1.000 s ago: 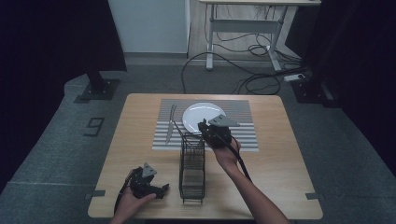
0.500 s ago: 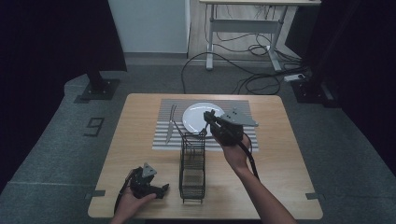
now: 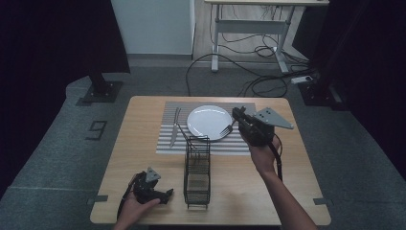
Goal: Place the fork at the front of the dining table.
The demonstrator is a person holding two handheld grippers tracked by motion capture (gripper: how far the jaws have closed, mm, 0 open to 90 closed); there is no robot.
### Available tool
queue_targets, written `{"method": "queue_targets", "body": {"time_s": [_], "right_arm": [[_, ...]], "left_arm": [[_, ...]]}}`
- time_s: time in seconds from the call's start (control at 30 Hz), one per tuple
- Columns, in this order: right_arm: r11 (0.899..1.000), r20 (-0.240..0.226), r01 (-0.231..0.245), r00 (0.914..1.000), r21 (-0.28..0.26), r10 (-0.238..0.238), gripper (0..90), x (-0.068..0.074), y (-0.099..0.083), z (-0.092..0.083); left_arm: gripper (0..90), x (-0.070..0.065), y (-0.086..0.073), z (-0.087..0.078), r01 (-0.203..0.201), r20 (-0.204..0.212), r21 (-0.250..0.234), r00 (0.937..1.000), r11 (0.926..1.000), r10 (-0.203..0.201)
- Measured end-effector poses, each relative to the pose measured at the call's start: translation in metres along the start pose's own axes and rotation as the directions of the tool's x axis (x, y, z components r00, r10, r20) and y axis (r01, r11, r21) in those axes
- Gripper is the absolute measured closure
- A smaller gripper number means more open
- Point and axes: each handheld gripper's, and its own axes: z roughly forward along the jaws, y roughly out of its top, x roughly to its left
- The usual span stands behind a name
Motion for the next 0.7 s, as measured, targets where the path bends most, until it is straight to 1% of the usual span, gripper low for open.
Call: {"method": "queue_targets", "body": {"time_s": [0.03,0.07,0.1,0.17,0.2,0.23,0.27,0.37,0.4,0.43,0.47,0.53,0.57,0.6,0.7], "right_arm": [[1.0,0.0,0.0,1.0,0.0,0.0,85.8,0.0,0.0,0.0],[1.0,0.012,-0.006,0.9999,0.009,0.006,85.8,-0.005,-0.004,0.0],[0.999,0.035,-0.022,0.9992,0.026,0.021,85.8,-0.017,-0.013,-0.001],[0.998,0.058,-0.045,0.9974,0.042,0.043,85.8,-0.028,-0.024,0.0],[0.998,0.058,-0.045,0.9974,0.042,0.043,85.8,-0.028,-0.024,0.0],[0.997,0.068,-0.057,0.9963,0.053,0.054,85.8,-0.034,-0.029,0.001],[0.994,0.088,-0.078,0.9935,0.072,0.072,85.8,-0.044,-0.04,0.003],[0.991,0.115,-0.098,0.9896,0.096,0.087,85.8,-0.056,-0.054,0.006],[0.991,0.115,-0.098,0.9896,0.096,0.087,85.8,-0.056,-0.054,0.006],[0.989,0.123,-0.105,0.9882,0.103,0.092,85.8,-0.06,-0.059,0.007],[0.986,0.137,-0.116,0.9856,0.116,0.1,85.8,-0.065,-0.067,0.008],[0.984,0.149,-0.123,0.9834,0.13,0.104,85.8,-0.07,-0.075,0.011],[0.984,0.149,-0.123,0.9834,0.13,0.104,85.8,-0.07,-0.075,0.011],[0.981,0.157,-0.133,0.9815,0.144,0.11,85.8,-0.073,-0.081,0.013],[0.977,0.166,-0.134,0.9804,0.168,0.106,85.8,-0.077,-0.087,0.018]], "left_arm": [[0.0,0.0,0.0,0.0,0.0,0.0,0.0,1.0,1.0,0.0],[0.0,0.0,0.0,0.0,0.0,0.0,0.0,1.0,1.0,0.0],[0.0,0.0,0.0,0.0,0.0,0.0,0.0,1.0,1.0,0.0],[0.0,0.0,0.0,0.0,0.0,0.0,0.0,1.0,1.0,0.0],[0.0,0.0,0.0,0.0,0.0,0.0,0.0,1.0,1.0,0.0],[0.0,0.0,0.0,0.0,0.0,0.0,0.0,1.0,1.0,0.0],[0.0,0.0,0.0,0.0,0.0,0.0,0.0,1.0,1.0,0.0],[0.0,0.0,0.0,0.0,0.0,0.0,0.0,1.0,1.0,0.0],[0.0,0.0,0.0,0.0,0.0,0.0,0.0,1.0,1.0,0.0],[0.0,0.0,0.0,0.0,0.0,0.0,-0.001,1.0,1.0,0.0],[0.0,0.0,0.0,0.0,-0.002,0.0,0.001,1.0,1.0,0.002],[0.0,0.0,0.0,0.0,-0.001,-0.001,0.0,1.0,1.0,0.001],[0.0,0.0,0.0,0.0,-0.001,-0.001,0.0,1.0,1.0,0.001],[0.0,0.0,0.0,0.0,0.0,0.0,0.0,1.0,1.0,0.0],[0.0,0.0,0.0,0.0,0.0,0.0,0.001,1.0,1.0,0.0]]}}
